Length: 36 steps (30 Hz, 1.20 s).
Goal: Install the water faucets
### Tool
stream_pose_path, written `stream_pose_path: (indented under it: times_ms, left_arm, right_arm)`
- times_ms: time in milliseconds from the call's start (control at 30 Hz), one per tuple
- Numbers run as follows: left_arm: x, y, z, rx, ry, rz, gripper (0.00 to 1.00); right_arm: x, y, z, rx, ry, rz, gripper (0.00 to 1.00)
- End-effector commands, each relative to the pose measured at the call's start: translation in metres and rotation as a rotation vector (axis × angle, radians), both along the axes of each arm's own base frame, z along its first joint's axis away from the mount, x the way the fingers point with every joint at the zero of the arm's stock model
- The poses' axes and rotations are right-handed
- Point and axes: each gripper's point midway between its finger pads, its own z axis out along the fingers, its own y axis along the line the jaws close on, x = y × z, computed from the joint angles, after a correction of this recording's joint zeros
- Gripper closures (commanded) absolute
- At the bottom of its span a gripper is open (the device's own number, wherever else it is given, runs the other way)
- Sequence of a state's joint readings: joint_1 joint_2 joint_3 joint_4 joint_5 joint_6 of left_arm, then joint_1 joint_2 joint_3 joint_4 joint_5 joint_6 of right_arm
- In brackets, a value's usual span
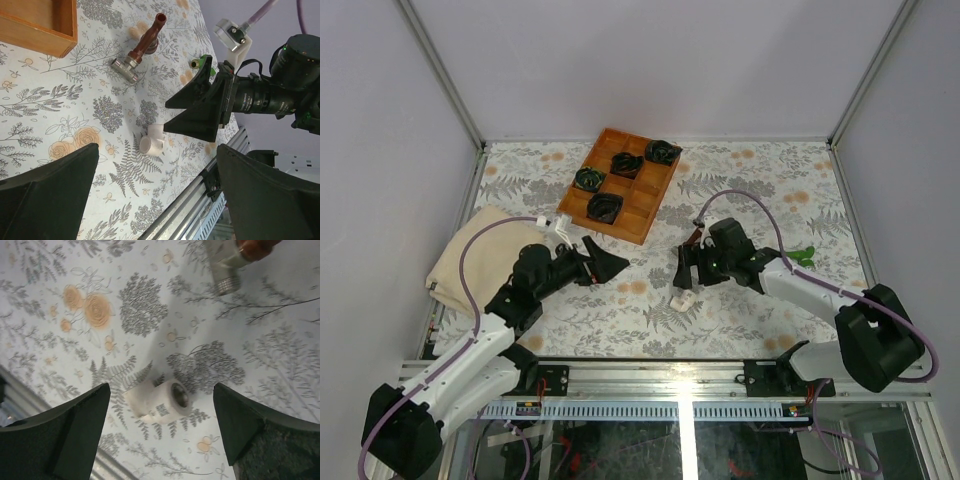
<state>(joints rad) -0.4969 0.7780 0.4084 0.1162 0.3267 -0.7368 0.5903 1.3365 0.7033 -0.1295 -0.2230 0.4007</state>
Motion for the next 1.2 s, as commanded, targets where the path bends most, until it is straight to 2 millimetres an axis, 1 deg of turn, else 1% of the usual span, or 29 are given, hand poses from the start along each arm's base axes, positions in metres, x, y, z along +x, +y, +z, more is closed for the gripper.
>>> stream_pose_path:
  times_ms: [0, 33, 100, 167, 267, 333, 433, 467, 500, 533, 567, 633, 733, 800, 867, 933, 1000, 1100, 1167]
  left_arm:
    - [-0.002, -0.004, 0.004, -0.021, -0.015, -0.024, 0.00]
    - [-0.001, -0.004, 0.003, -0.019, -0.010, -0.023, 0.00]
    - [-0.002, -0.004, 0.001, -0.016, -0.003, -0.024, 0.00]
    - [-0.002, -0.005, 0.000, -0.017, 0.000, -0.026, 0.00]
    - [-0.001, -0.005, 0.000, -0.018, 0.003, -0.026, 0.00]
    - [0.000, -0.006, 0.001, -0.019, 0.004, -0.028, 0.00]
    - [0.000, -0.007, 0.000, -0.017, 0.010, -0.034, 0.00]
    - [0.000, -0.007, -0.001, -0.013, 0.014, -0.033, 0.00]
    - [0.001, -0.007, -0.001, -0.012, 0.015, -0.033, 0.00]
    - [0.000, -0.007, -0.001, -0.011, 0.018, -0.032, 0.00]
    - [0.001, -0.007, -0.002, -0.008, 0.020, -0.030, 0.00]
    - [0.000, -0.006, -0.003, -0.004, 0.025, -0.027, 0.00]
    - [0.001, -0.003, -0.005, 0.003, 0.031, -0.012, 0.00]
    - [0.002, -0.003, -0.006, 0.002, 0.031, 0.000, 0.00]
    - [0.004, -0.003, -0.006, 0.004, 0.032, 0.002, 0.00]
    - [0.005, -0.003, -0.006, 0.008, 0.036, 0.003, 0.00]
    - [0.006, -0.004, -0.007, 0.011, 0.042, 0.003, 0.00]
    - [0.008, -0.005, -0.007, 0.016, 0.041, -0.002, 0.00]
    - [0.007, -0.005, -0.006, 0.016, 0.029, -0.006, 0.00]
  right_arm:
    - [-0.017, 0.022, 0.003, 0.138, 0.116, 0.008, 0.12]
    - [-0.022, 0.020, -0.001, 0.136, 0.142, -0.014, 0.14]
    - [-0.030, 0.020, -0.002, 0.164, 0.173, -0.042, 0.16]
    - [-0.040, 0.028, 0.005, 0.232, 0.171, -0.018, 0.16]
    - [-0.051, 0.036, 0.011, 0.283, 0.188, 0.000, 0.18]
    - [-0.060, 0.046, 0.017, 0.309, 0.206, 0.033, 0.18]
    - [-0.083, 0.073, 0.029, 0.340, 0.200, 0.138, 0.19]
    - [-0.089, 0.081, 0.031, 0.329, 0.190, 0.170, 0.19]
    - [-0.091, 0.084, 0.029, 0.297, 0.178, 0.186, 0.19]
    - [-0.088, 0.081, 0.026, 0.251, 0.152, 0.182, 0.19]
    - [-0.077, 0.072, 0.019, 0.179, 0.111, 0.139, 0.19]
    - [-0.058, 0.046, 0.009, 0.023, 0.026, 0.056, 0.20]
    - [-0.036, 0.017, 0.005, -0.115, -0.111, -0.017, 0.21]
    - [-0.028, 0.009, 0.005, -0.150, -0.144, -0.061, 0.20]
    - [-0.032, 0.012, 0.005, -0.157, -0.131, -0.065, 0.19]
    - [-0.036, 0.016, 0.003, -0.166, -0.106, -0.107, 0.19]
    - [-0.042, 0.023, -0.002, -0.155, -0.083, -0.133, 0.19]
    - [-0.050, 0.039, -0.007, -0.148, -0.066, -0.122, 0.19]
    - [-0.052, 0.047, -0.010, -0.167, -0.077, -0.110, 0.19]
